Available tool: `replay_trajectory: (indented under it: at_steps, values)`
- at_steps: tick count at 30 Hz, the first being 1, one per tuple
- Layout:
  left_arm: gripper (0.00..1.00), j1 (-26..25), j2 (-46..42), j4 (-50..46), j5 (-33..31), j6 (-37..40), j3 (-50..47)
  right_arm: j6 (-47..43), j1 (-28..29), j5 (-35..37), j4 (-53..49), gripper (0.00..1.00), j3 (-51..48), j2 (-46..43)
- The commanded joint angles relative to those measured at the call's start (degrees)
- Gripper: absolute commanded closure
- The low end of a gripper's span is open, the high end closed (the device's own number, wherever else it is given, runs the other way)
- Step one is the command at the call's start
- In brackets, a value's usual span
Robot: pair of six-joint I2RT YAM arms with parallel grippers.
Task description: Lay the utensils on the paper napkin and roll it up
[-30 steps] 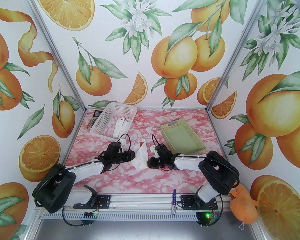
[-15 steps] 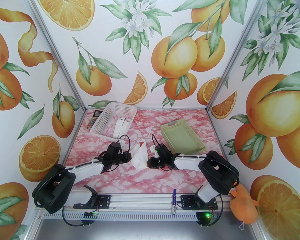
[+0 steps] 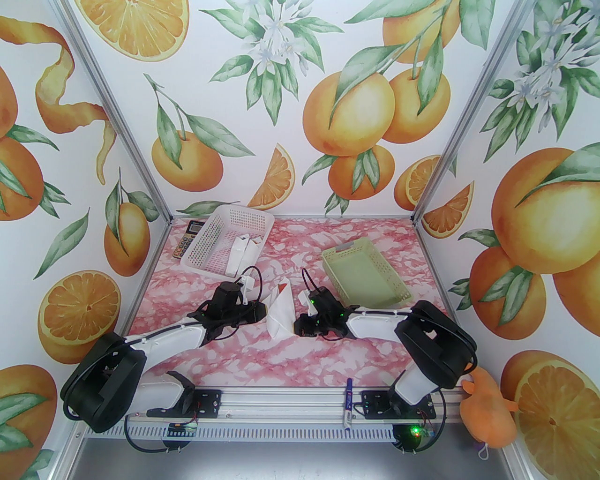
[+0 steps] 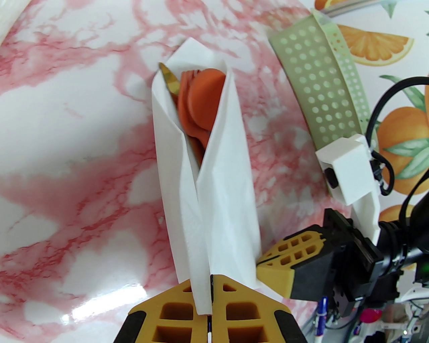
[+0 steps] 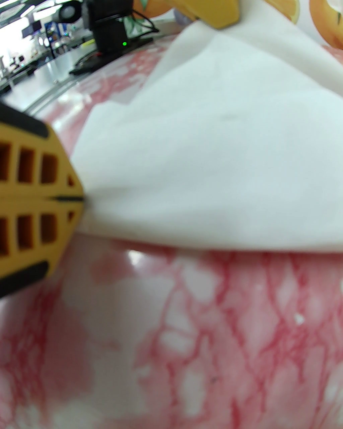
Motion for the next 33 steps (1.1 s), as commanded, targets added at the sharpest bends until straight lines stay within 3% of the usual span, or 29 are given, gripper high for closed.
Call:
replay_trajectory:
  at_steps: [1, 14, 33]
  values:
    - [0.92, -0.22, -0.88, 0.88, 2.74, -0.7, 2.43, -0.86, 0.48, 3.11, -5.85, 1.0, -0.53, 2.86]
    - [0.92, -1.29, 2.2, 4.53, 7.17, -3.79, 5.83, -1.39, 0.64, 3.33, -7.32, 1.0, 0.28, 3.69]
    - [0.92, -4.77, 14.29, 10.1, 7.82, -4.27, 12.63, -1.62, 1.01, 3.33, -7.84, 1.0, 0.5, 4.22]
